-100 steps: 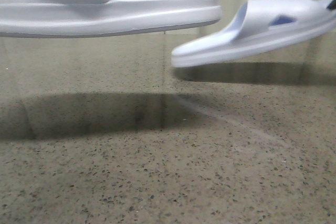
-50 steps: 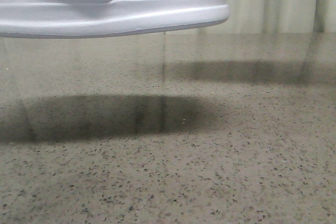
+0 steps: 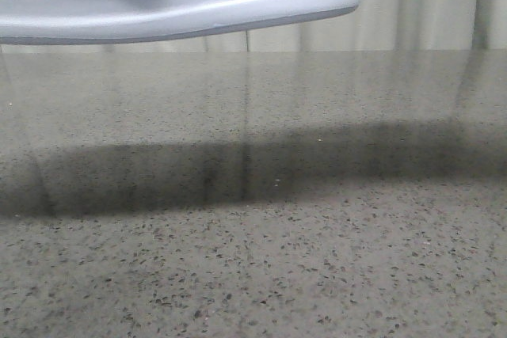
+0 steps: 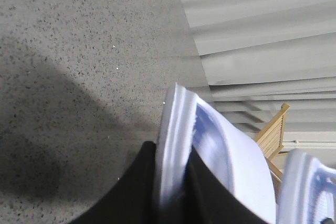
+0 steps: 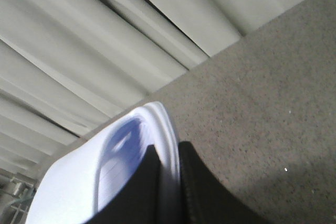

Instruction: Insert blue slippers together front up

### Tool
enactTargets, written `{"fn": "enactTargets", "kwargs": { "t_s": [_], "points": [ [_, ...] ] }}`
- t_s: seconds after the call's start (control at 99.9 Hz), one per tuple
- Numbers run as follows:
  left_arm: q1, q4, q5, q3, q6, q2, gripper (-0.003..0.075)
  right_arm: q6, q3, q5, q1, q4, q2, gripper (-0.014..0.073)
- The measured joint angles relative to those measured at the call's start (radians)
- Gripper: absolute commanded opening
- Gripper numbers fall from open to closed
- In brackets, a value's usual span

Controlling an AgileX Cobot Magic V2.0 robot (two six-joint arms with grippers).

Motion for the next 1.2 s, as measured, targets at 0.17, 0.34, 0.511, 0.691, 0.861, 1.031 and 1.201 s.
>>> {"fn": "enactTargets", "kwargs": {
  "t_s": [0.17,0.34,0.511,0.691,0.861,1.031,1.201],
  "points": [
    [0.000,-0.013,0.026,0.000,0.000,0.000,0.0016,0.000,0.003,0.044,0.000,-0.003,0.000,-0.0107],
    [0.000,-0.033,0.057,0.000,0.031,0.000,0.0016,0.000,0.009,0.061,0.000,-0.006,0.000,-0.0107],
    [0.000,-0.120,0.088,0.000,0.126,0.000,0.0016,0.000,0.009,0.073,0.000,0.002,0.000,-0.0107],
    [0.000,-0.162,0.107,0.000,0.152,0.000,0.0016,0.000,0.009,0.079,0.000,0.020,0.000,-0.0107],
    [0.000,-0.176,0.121,0.000,0.154,0.000,0.0016,-0.002,0.010,0.079,0.000,0.045,0.000,-0.0107],
    [0.000,-0.181,0.128,0.000,0.156,0.000,0.0016,-0.008,0.032,0.079,0.000,0.090,0.000,-0.0107],
    [0.000,-0.181,0.140,0.000,0.156,0.000,0.0016,-0.049,0.050,0.079,0.000,0.145,0.000,-0.0107]
  ]
}}
